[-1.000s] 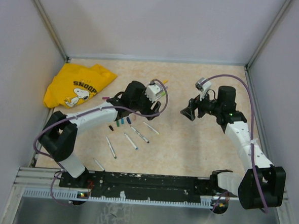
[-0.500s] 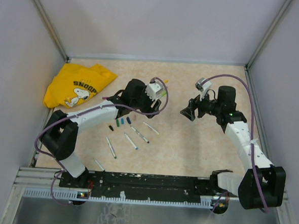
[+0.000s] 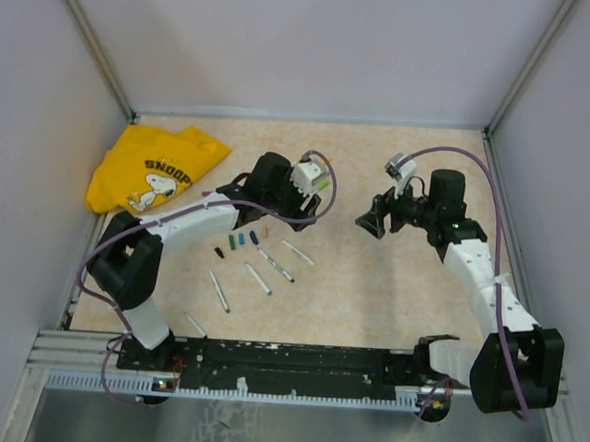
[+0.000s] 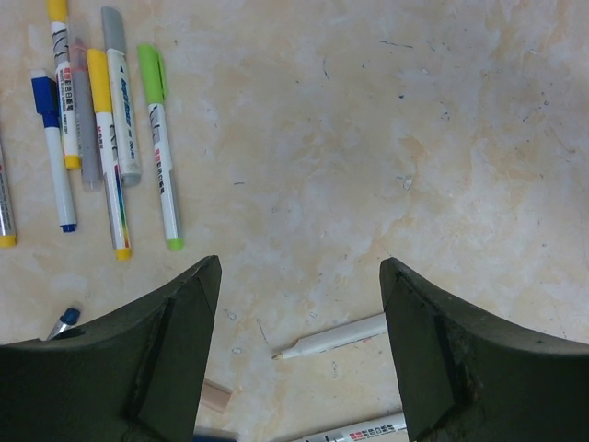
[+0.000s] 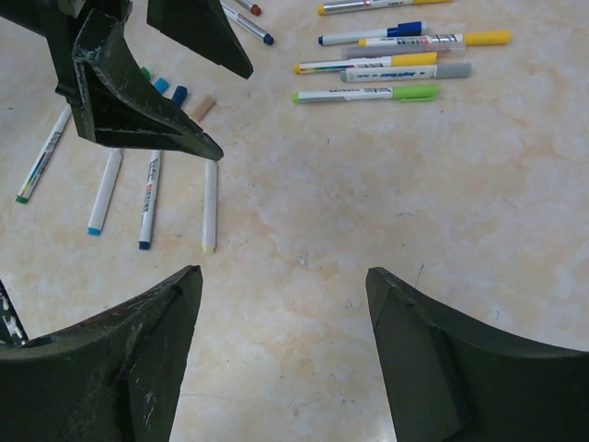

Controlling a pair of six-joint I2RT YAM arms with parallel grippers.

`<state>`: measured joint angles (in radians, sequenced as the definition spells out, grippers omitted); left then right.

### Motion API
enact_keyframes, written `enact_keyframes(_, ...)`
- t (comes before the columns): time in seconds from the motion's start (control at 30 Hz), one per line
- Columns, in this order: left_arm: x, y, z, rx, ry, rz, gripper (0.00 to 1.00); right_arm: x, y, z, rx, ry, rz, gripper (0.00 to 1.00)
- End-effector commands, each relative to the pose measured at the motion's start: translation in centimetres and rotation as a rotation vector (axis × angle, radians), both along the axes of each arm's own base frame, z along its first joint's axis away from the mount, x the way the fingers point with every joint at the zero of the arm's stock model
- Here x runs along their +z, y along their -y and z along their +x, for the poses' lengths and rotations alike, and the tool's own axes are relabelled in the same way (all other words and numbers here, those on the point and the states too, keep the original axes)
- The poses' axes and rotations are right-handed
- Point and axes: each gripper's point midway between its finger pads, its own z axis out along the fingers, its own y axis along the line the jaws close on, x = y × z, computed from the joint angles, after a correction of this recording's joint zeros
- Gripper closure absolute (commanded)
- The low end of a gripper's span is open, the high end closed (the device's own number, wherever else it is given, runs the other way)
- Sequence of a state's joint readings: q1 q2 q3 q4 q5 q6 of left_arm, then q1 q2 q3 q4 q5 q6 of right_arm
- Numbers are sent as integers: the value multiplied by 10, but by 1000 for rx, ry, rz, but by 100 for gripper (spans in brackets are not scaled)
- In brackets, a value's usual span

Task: Open the pen caps
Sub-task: Move the pen to the center of the board.

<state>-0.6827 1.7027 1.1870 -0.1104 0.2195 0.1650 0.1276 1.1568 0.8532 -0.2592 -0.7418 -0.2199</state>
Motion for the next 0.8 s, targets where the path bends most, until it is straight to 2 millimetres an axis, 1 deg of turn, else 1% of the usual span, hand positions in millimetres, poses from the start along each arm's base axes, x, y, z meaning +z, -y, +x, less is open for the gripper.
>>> enact_keyframes(0.0,7,5,7,-23,12,4,25,27,-1,8,4,74,25,27)
enact_keyframes(0.2,0,4,8,-21,4,22,25,27,-1,8,5,73,28,28)
enact_keyframes(0.6,-1,4,12,-19,12,32,25,26,-1,8,2,70,25,28)
enact_keyframes(0.77,-6,6,16,-17,-2,54,25,24,0,9,-2,66,22,28)
